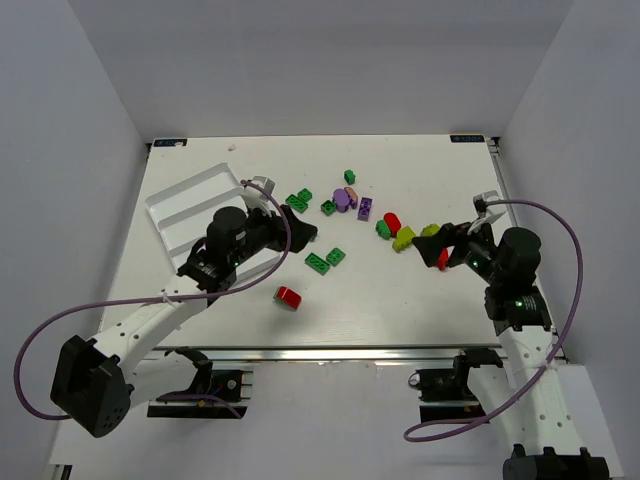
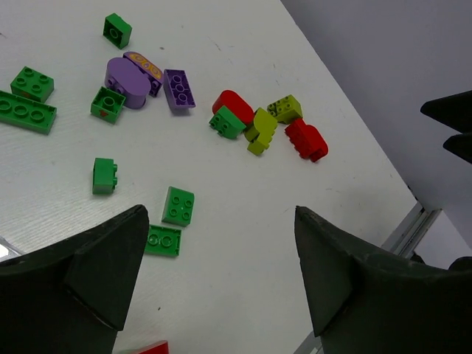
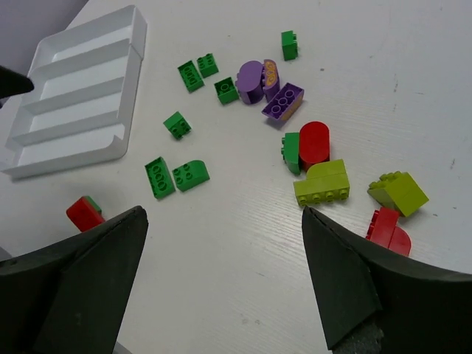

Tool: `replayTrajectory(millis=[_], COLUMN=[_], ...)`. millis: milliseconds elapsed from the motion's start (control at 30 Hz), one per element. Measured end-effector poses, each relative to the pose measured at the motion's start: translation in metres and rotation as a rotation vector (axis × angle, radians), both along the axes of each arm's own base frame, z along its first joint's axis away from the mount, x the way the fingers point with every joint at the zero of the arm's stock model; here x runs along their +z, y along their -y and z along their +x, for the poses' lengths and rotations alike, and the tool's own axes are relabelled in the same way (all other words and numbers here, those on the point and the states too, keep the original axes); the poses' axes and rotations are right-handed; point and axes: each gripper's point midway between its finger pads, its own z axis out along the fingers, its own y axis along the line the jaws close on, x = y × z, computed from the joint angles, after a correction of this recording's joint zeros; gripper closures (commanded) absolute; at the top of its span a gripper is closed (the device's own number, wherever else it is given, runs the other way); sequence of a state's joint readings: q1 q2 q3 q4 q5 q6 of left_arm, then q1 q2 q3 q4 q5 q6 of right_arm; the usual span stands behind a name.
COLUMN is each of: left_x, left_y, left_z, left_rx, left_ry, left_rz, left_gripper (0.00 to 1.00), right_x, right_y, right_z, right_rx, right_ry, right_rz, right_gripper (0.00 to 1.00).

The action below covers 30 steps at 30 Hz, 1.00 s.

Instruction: Sort the legos into containers by color

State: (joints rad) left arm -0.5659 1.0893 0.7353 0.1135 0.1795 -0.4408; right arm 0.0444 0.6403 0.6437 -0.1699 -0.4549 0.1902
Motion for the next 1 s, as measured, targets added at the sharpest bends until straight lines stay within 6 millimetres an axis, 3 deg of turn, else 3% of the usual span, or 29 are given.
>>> replayTrajectory(millis=[200,400,467,500,533,567,600,667,733,767,867,1000], left_x=[0.001,-0.013,-0.024,-0.028,-0.033,-0.038,-0.043,-0.053,-0.064,-0.069,-0.082,-0.094], left_y=[0.001,0.006,0.012,0.017,0.020,0.023,0.024,0.024,0.018,0.013,-0.004,-0.015], left_z=[-0.001,-0.001,-0.003,-0.006,-0.009,-0.012,-0.015,-0.020,-0.023,-0.023,-0.024,-0.030], left_rx=[0.005,0.017,0.019,0.013,0.011,0.010,0.015,0.026,0.050,0.067,0.118,0.150], left_ry=[-0.019,-0.065,-0.092,-0.106,-0.118,-0.127,-0.138,-0.152,-0.172,-0.182,-0.208,-0.236], left_rz=[-0.025,0.006,0.050,0.071,0.096,0.124,0.150,0.208,0.265,0.289,0.364,0.436], left_gripper=[0.39,0.40,0.40,0.40,0.49,0.61,0.68,0.72,0.69,0.58,0.39,0.30], right_x=[-0.014,-0.030,-0.038,-0.044,-0.048,-0.051,-0.054,-0.057,-0.066,-0.072,-0.081,-0.071], right_y=[-0.025,-0.053,-0.062,-0.067,-0.071,-0.076,-0.082,-0.091,-0.096,-0.097,-0.093,-0.086], right_z=[-0.032,-0.069,-0.074,-0.076,-0.075,-0.072,-0.068,-0.058,-0.048,-0.045,-0.043,-0.050], right_rx=[0.266,0.577,0.647,0.676,0.696,0.713,0.726,0.744,0.742,0.738,0.710,0.677], right_ry=[0.130,0.228,0.230,0.215,0.198,0.173,0.139,0.081,0.026,0.006,-0.009,0.067], right_rz=[-0.111,-0.197,-0.220,-0.232,-0.249,-0.267,-0.282,-0.304,-0.325,-0.342,-0.395,-0.426], right_gripper=[0.11,0.11,0.26,0.41,0.77,0.90,0.92,0.63,0.36,0.32,0.22,0.18])
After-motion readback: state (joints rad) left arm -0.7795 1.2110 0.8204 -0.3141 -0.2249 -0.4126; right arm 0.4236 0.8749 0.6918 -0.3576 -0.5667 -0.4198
